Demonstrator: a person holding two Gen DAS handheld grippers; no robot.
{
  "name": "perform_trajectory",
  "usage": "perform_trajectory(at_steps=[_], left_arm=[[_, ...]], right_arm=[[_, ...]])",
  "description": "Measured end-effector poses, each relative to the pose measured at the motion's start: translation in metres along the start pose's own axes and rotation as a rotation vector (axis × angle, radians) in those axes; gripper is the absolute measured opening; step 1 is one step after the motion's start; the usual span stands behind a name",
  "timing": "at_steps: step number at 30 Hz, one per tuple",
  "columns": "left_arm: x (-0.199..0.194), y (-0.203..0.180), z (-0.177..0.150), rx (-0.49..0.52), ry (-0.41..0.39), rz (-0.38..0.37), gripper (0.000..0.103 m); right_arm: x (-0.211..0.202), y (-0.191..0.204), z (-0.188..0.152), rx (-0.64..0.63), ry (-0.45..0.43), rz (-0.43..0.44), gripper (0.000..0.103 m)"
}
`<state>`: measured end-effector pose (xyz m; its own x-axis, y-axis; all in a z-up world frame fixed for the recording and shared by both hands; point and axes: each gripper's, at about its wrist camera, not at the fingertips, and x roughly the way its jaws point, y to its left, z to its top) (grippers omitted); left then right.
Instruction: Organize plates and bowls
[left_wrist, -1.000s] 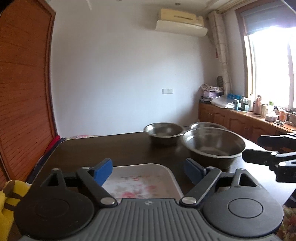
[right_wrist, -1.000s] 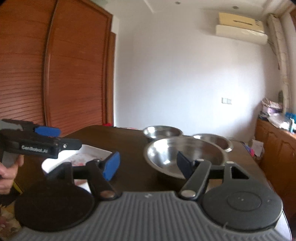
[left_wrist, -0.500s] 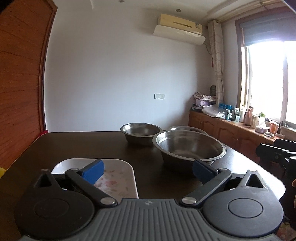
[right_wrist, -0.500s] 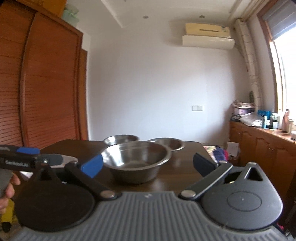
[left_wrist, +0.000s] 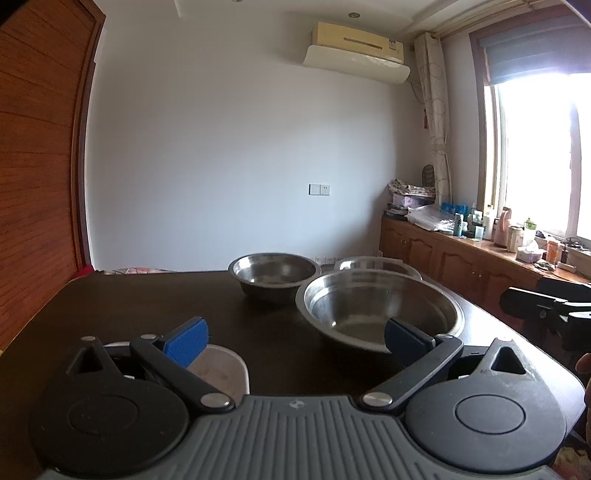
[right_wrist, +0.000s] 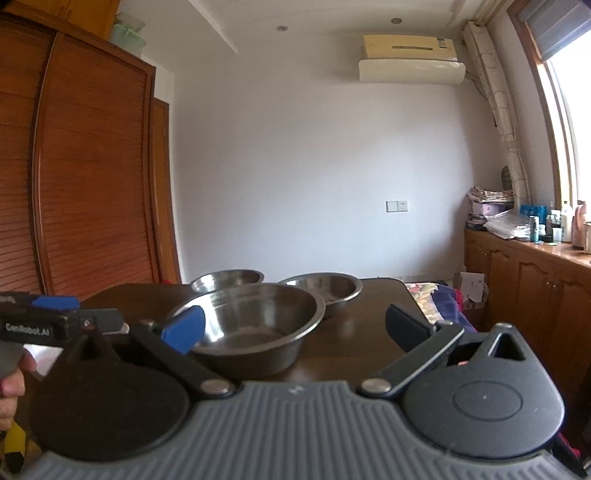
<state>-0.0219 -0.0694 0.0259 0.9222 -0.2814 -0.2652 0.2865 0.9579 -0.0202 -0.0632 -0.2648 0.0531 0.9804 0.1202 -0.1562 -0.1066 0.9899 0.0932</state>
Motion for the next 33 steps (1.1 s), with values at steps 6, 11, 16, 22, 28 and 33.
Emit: perform_trajectory(at_steps=[6,11,16,22,28,33], left_arm=[[0.018,-0.004,0.004,-0.003,0.017,-0.009,0.103],[0.031,-0.010,0.009,0.012,0.030,-0.015,0.101],[0.043,-0.010,0.009,0.018,0.078,-0.038,0.083],[0.059,-0.008,0.005,-0.007,0.140,-0.052,0.065],[0.064,-0.006,0.006,-0.044,0.154,-0.080,0.064],[0.071,-0.006,0.006,-0.040,0.165,-0.079,0.063]], right_arm=[[0.017,-0.007,0.005,-0.021,0.023,0.022,0.103],[0.028,-0.014,0.009,-0.029,0.048,0.038,0.103],[0.042,-0.019,0.012,-0.036,0.085,0.071,0.103],[0.058,-0.024,0.016,-0.058,0.141,0.102,0.103],[0.079,-0.025,0.019,-0.066,0.227,0.133,0.103],[0.096,-0.029,0.017,-0.017,0.310,0.180,0.101]])
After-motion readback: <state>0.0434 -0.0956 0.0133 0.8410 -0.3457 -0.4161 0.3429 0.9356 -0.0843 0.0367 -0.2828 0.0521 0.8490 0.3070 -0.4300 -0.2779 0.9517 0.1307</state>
